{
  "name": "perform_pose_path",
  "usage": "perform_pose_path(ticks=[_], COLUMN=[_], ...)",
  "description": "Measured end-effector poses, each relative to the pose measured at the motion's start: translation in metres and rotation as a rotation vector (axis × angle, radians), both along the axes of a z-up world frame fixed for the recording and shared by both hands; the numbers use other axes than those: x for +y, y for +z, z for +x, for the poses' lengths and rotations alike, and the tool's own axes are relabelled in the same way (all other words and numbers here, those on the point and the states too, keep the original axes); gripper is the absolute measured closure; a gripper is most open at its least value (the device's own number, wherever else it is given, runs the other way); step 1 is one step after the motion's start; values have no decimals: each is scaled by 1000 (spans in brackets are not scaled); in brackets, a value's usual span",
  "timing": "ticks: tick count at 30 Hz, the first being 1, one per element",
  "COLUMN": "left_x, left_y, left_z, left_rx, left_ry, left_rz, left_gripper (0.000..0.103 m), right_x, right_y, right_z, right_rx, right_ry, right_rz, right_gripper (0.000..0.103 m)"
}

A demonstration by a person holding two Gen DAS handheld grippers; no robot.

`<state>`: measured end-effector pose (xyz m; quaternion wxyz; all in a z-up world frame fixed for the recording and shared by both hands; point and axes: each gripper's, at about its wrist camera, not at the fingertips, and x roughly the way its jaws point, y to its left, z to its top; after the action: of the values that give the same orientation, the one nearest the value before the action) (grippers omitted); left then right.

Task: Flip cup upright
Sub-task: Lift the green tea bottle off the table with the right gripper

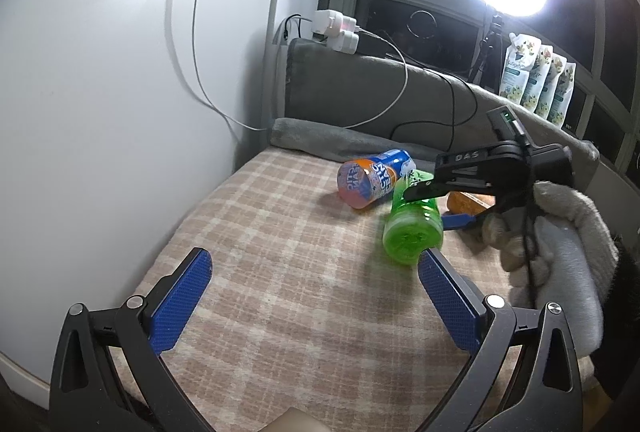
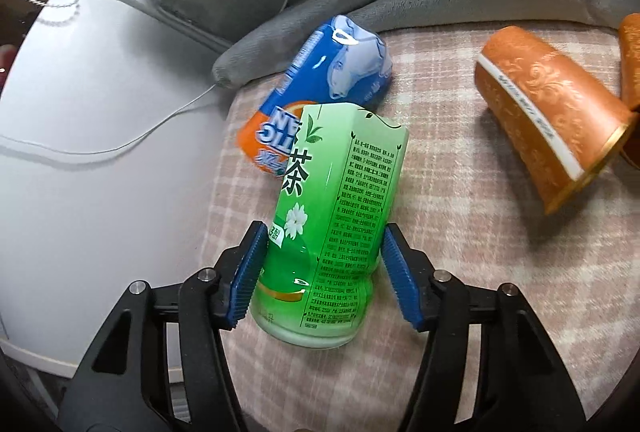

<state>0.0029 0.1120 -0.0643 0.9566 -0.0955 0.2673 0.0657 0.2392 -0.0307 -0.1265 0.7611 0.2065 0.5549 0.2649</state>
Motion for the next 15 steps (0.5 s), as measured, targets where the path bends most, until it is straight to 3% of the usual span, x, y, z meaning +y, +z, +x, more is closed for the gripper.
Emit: perform_pose_path(ticks=[7,15], left_x=[-7,-25], left_y=[-2,-7], left_z=[4,13], left_rx=[22,74], left_ry=[-37,-140], left_rz=[-20,-90], left_gripper=[1,1], right_x=[-34,-78], right_y=[10,2], right_z=[-22,-64], right_rx=[13,37], right_ry=[38,62], right_rz=[-18,-77], right_gripper=[42,42])
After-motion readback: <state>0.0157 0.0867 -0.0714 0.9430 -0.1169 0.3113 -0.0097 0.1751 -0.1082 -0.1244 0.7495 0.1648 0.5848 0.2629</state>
